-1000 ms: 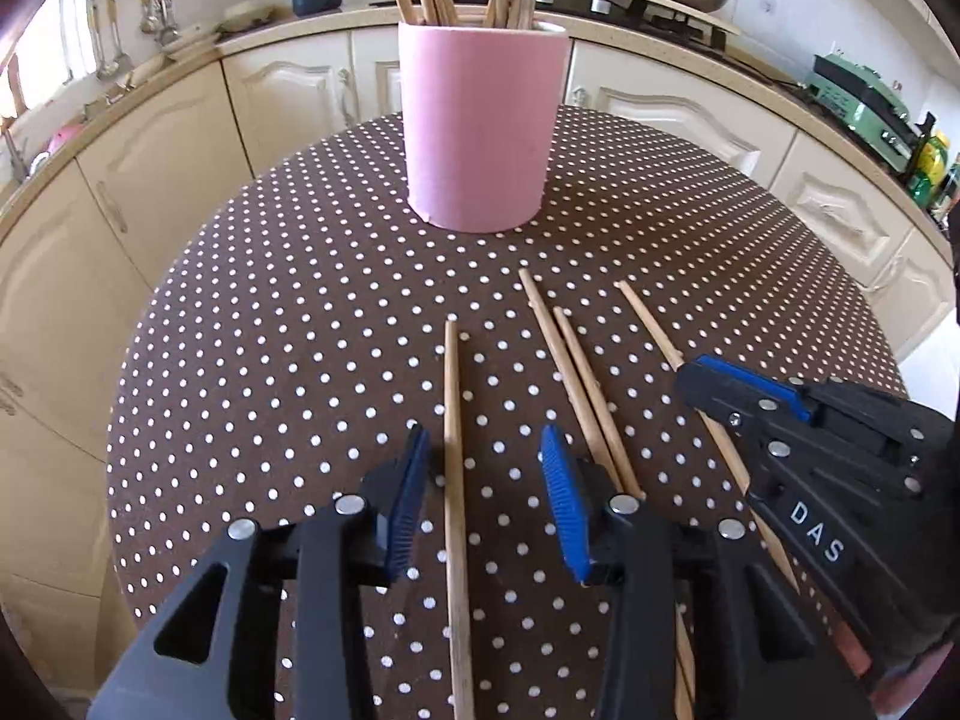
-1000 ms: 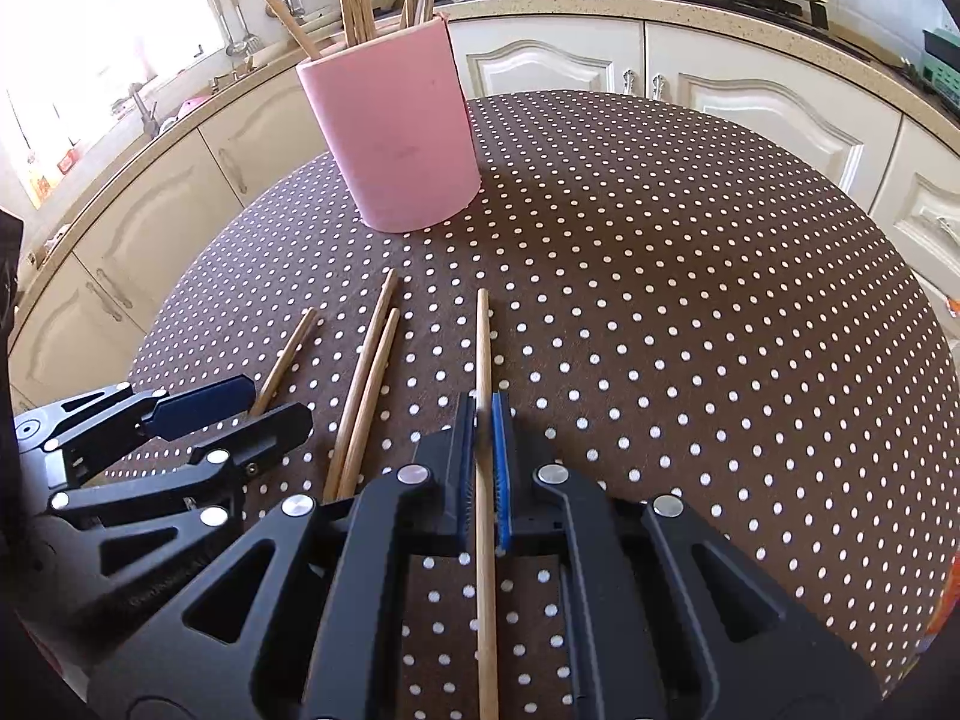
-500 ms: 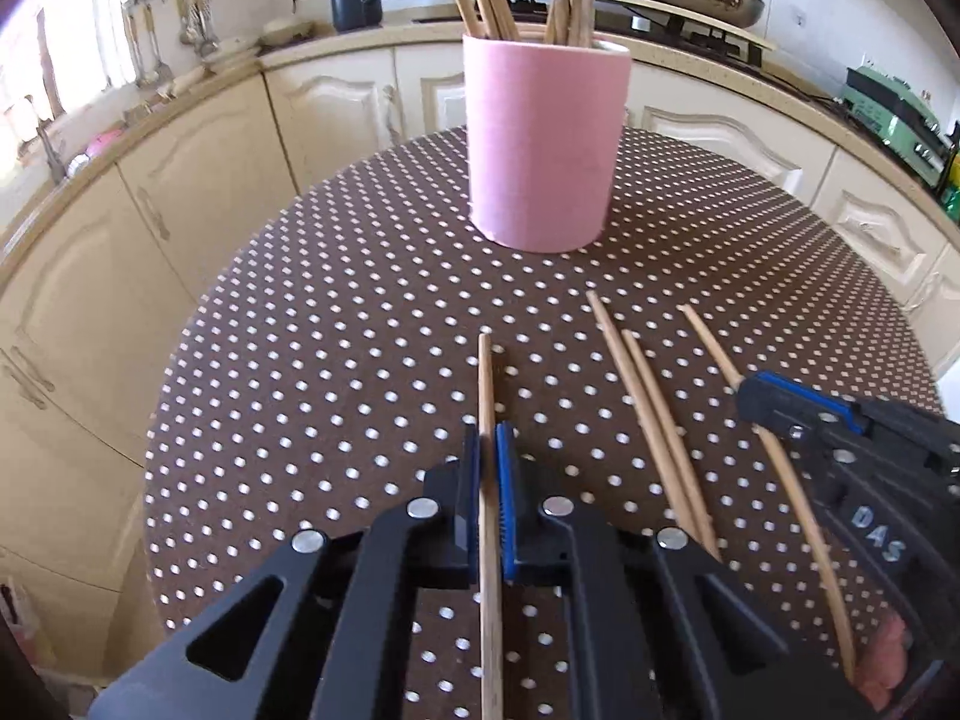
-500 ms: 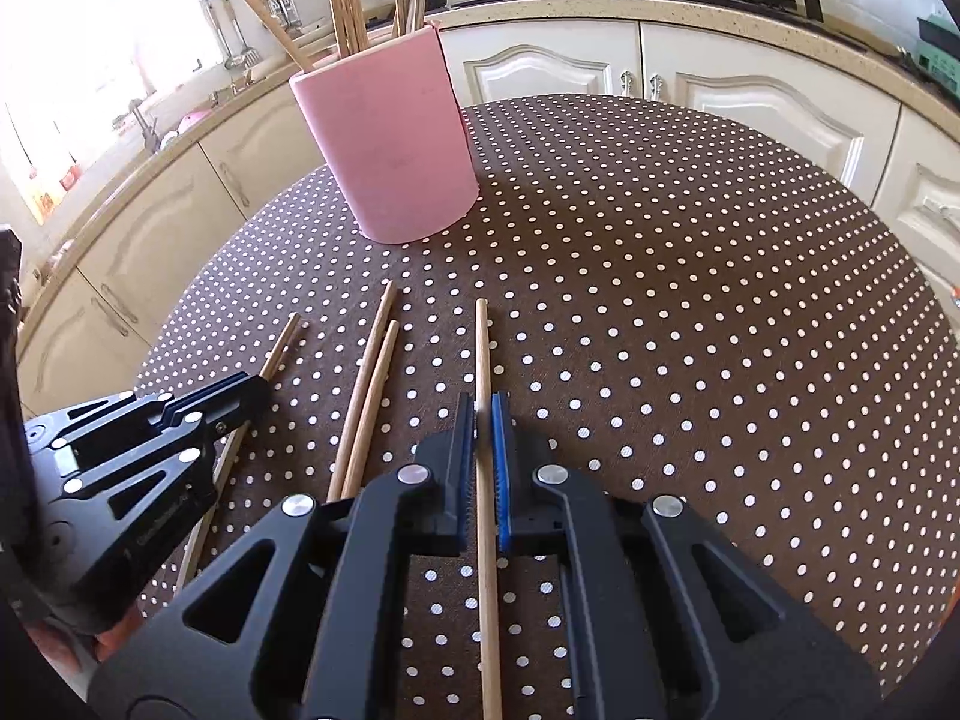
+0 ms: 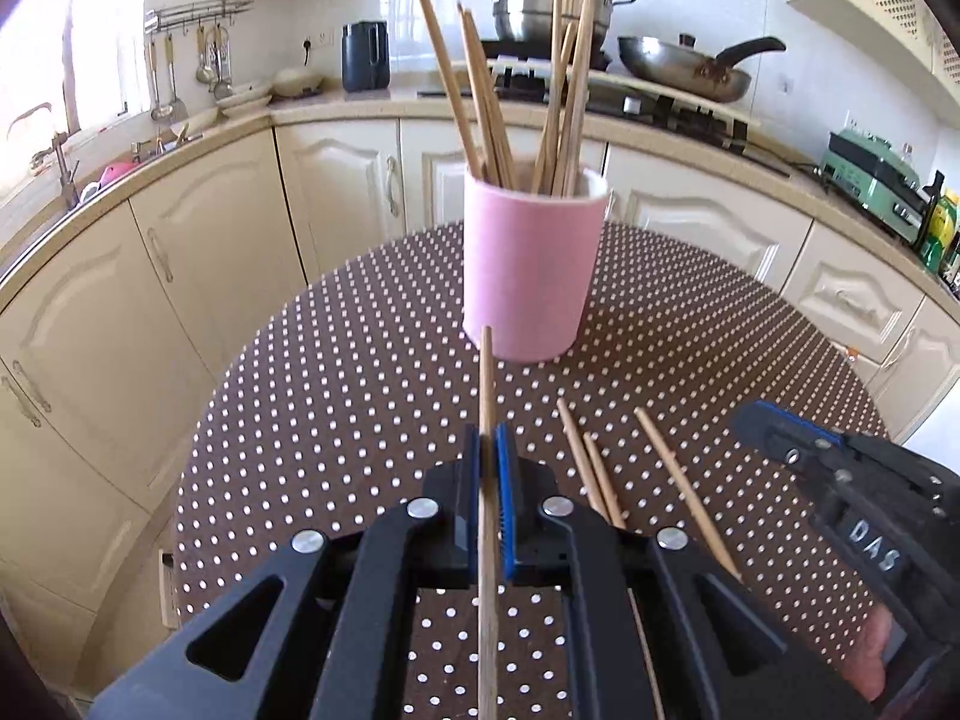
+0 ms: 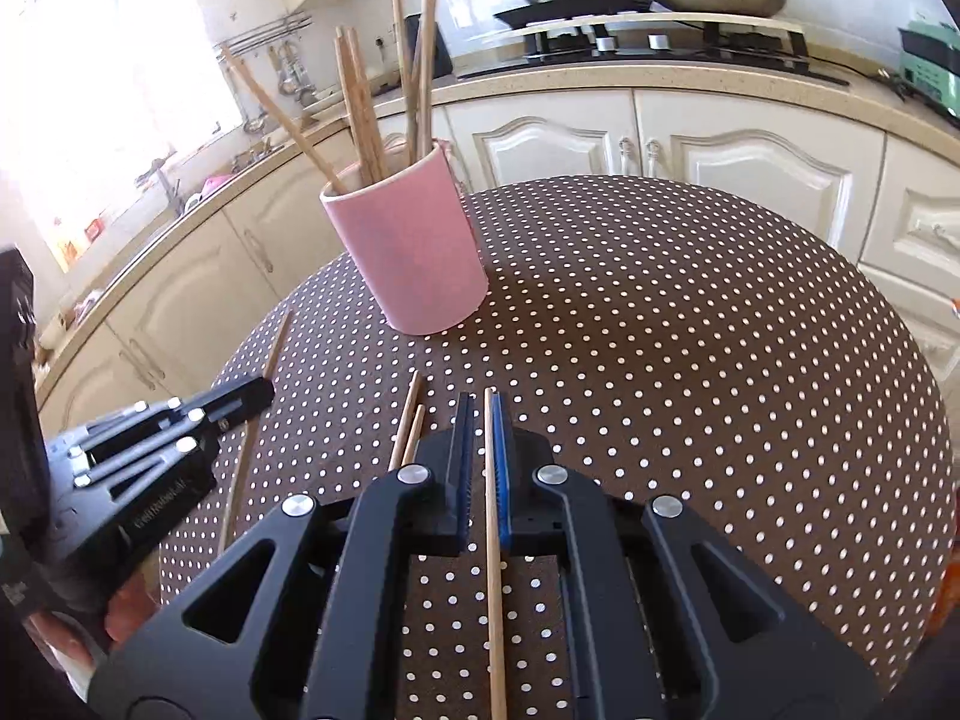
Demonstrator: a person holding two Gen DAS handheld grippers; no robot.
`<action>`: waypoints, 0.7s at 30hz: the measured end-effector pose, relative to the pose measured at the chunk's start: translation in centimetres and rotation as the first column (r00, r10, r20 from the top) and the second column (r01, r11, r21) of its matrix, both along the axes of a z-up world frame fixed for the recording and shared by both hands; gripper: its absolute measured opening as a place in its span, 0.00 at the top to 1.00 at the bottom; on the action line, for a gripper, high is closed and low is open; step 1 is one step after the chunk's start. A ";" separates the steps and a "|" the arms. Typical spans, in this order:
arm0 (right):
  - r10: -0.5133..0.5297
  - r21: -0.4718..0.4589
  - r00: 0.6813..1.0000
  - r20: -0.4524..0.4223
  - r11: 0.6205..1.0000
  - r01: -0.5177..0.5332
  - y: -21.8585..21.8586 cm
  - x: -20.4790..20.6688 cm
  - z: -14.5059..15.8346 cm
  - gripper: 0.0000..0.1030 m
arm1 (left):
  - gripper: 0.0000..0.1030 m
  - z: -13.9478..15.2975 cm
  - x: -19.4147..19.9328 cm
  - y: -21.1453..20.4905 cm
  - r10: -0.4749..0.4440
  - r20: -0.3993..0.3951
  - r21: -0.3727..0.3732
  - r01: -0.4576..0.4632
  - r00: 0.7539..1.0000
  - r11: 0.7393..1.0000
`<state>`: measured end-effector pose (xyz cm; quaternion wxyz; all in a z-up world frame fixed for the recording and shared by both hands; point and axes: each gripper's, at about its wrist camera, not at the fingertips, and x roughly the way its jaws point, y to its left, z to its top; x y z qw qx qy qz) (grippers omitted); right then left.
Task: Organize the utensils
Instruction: 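Lift both held chopsticks upright and lower them into the pink cup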
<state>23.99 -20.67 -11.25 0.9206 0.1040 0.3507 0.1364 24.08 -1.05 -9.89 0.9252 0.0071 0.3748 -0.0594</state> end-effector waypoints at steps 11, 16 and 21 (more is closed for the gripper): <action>0.029 -0.147 0.989 -0.148 0.988 -0.051 2.3 1.5 -3.1 0.88 | 0.94 -1.8 0.6 -0.3 -0.010 -0.073 0.009 0.010 0.997 1.000; 0.039 -0.164 0.988 -0.147 0.984 -0.064 3.0 1.6 -3.3 0.70 | 0.94 -2.5 0.7 -0.1 -0.007 -0.094 0.011 0.009 0.996 1.000; 0.034 -0.227 0.992 -0.120 0.972 -0.061 4.2 1.7 -3.4 0.67 | 0.94 -3.2 1.0 0.0 0.000 -0.114 0.012 0.002 0.994 1.000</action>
